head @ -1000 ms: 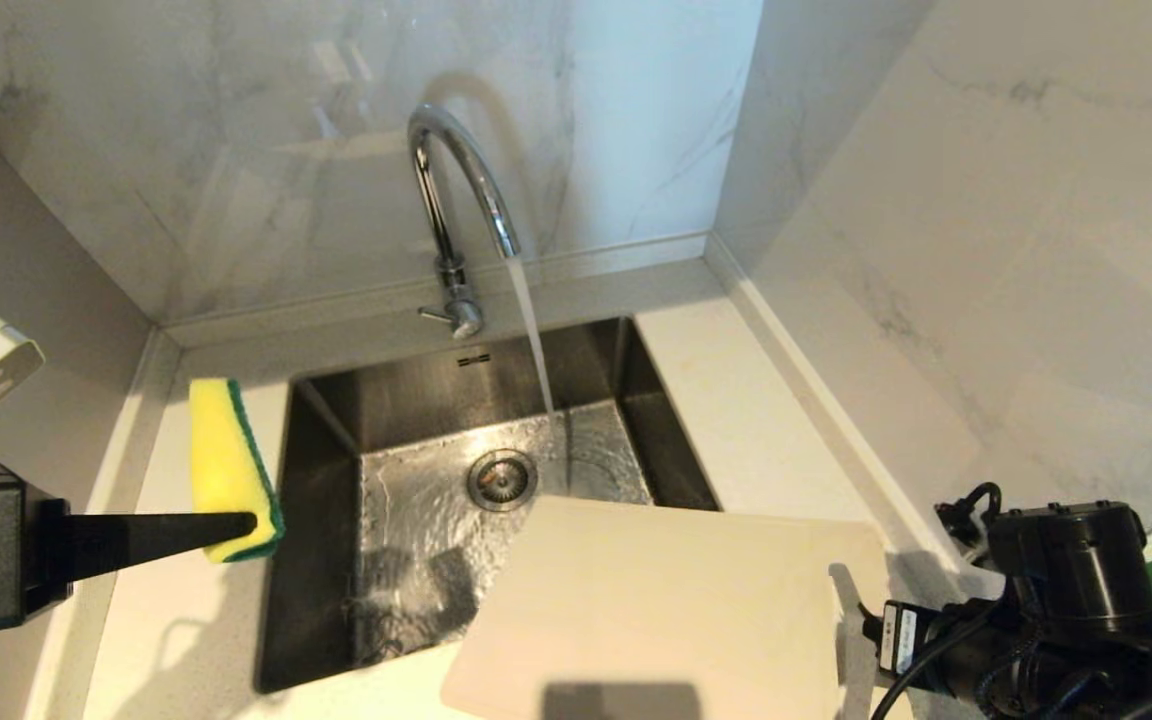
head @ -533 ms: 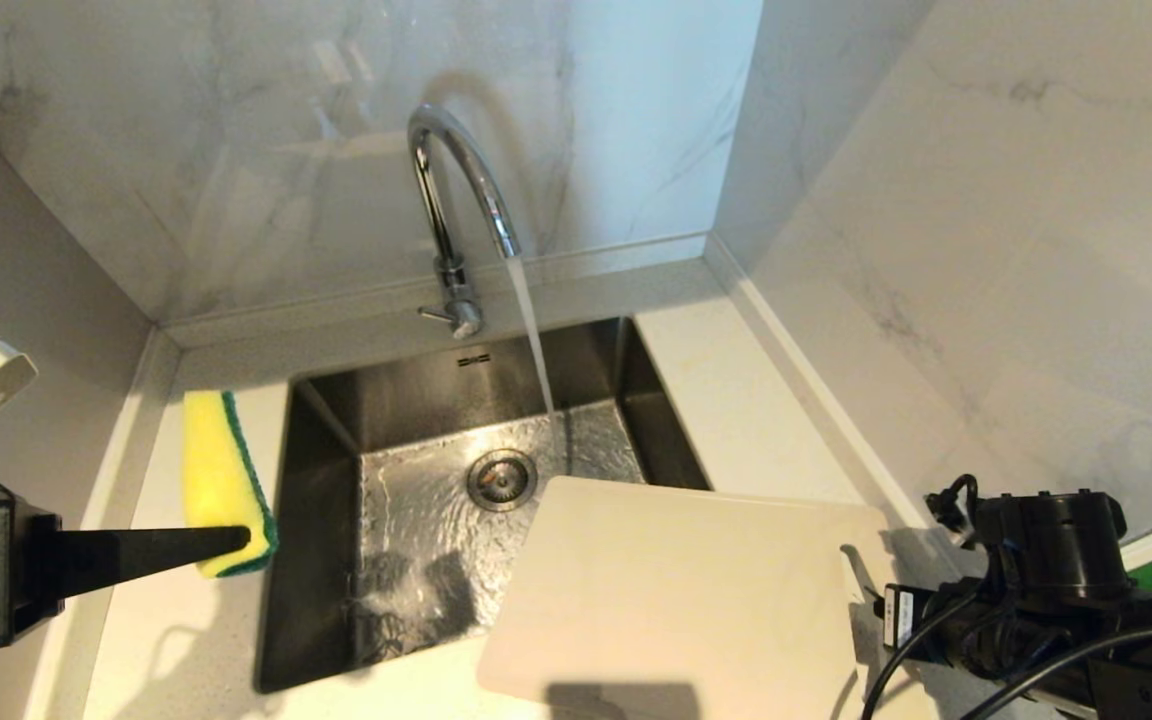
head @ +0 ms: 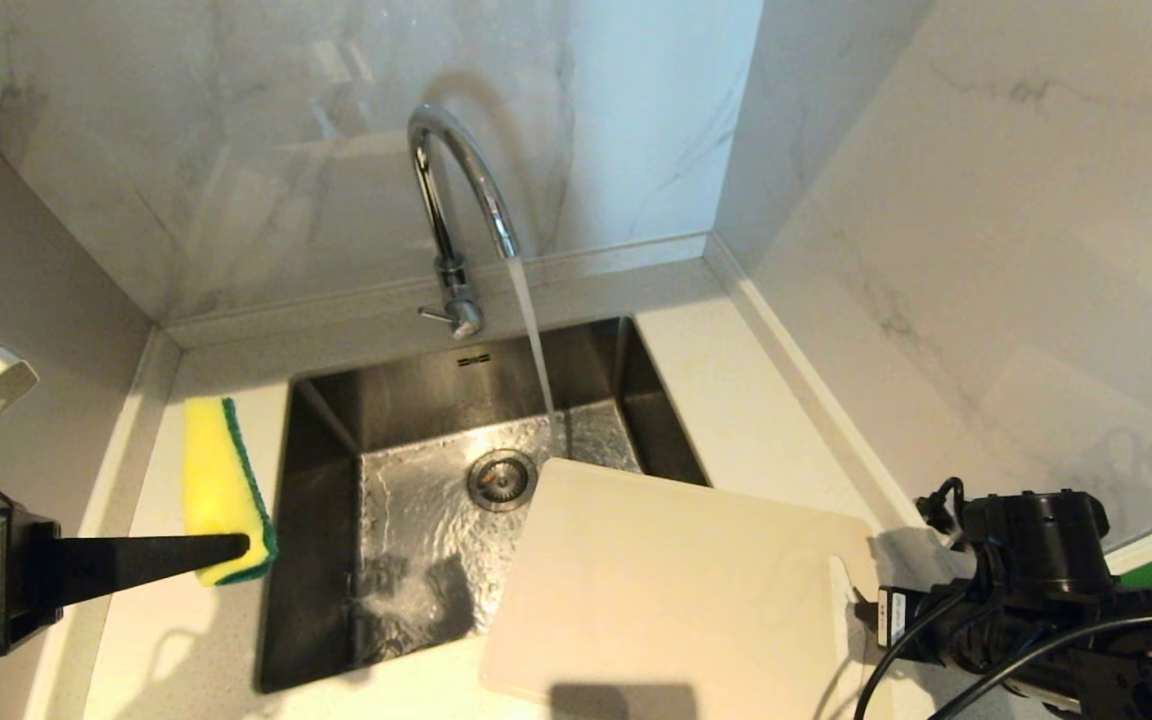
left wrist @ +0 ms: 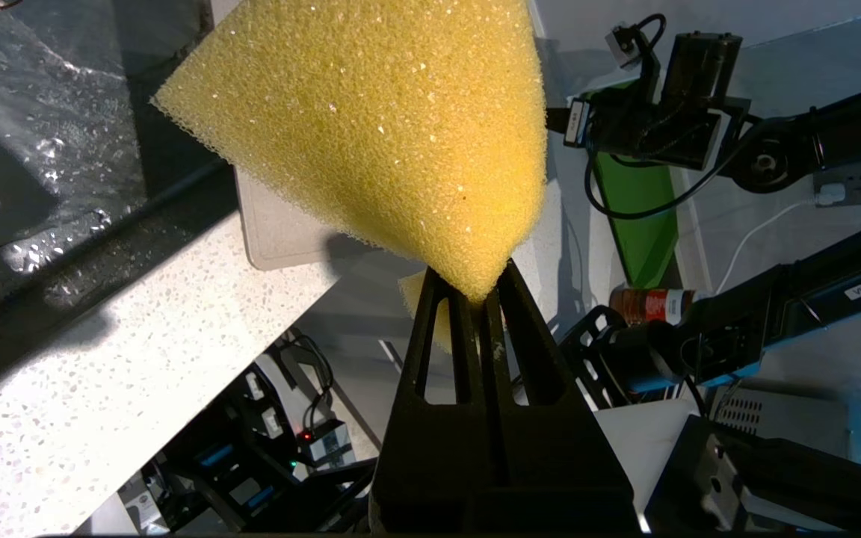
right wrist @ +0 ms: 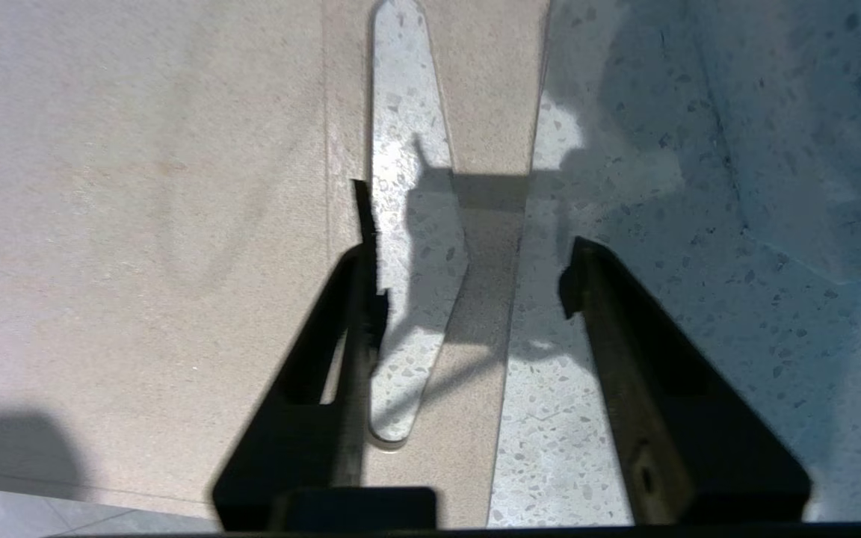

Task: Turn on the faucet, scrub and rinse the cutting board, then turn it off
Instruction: Put down the cutting board

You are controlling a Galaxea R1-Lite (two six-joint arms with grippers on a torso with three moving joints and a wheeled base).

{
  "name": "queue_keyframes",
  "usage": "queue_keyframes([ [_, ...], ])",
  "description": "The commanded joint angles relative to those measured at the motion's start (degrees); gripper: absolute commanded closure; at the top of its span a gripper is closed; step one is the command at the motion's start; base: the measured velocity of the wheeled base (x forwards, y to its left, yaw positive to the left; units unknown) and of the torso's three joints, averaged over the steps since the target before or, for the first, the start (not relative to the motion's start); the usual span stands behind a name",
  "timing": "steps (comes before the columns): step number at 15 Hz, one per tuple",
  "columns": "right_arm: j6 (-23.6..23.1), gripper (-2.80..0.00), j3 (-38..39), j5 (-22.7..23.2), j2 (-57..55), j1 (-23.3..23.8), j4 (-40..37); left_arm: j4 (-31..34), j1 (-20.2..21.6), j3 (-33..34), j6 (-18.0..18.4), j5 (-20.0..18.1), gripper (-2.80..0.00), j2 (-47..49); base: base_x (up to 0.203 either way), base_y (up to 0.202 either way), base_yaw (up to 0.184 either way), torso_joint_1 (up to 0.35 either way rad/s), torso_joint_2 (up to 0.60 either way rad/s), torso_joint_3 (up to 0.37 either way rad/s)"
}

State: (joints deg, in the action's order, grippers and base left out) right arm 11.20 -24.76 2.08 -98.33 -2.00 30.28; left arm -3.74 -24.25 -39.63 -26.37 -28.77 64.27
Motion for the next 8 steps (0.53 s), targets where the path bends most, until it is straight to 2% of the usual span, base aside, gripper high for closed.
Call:
queue_keyframes([
  [1, 0.1, -2.8, 0.0, 0.1, -1.0, 0.0, 0.2, 0.0, 0.0, 0.3, -0.2, -0.1, 0.0, 0.1, 0.0, 0.0, 0.0, 0.0, 0.0, 0.0],
  [6, 1.2, -2.8, -2.5, -0.1, 4.7, -0.1, -0.2, 0.0, 0.0, 0.4, -0.2, -0.1, 0.0, 0.1, 0.0, 0.0, 0.0, 0.0, 0.0, 0.0],
  [8, 3.1, -2.8, -4.6, 0.0, 7.9, -0.4, -3.8, -0.1, 0.0, 0.3, -0.2, -0.3, 0.0, 0.1, 0.0, 0.0, 0.0, 0.0, 0.0, 0.0],
])
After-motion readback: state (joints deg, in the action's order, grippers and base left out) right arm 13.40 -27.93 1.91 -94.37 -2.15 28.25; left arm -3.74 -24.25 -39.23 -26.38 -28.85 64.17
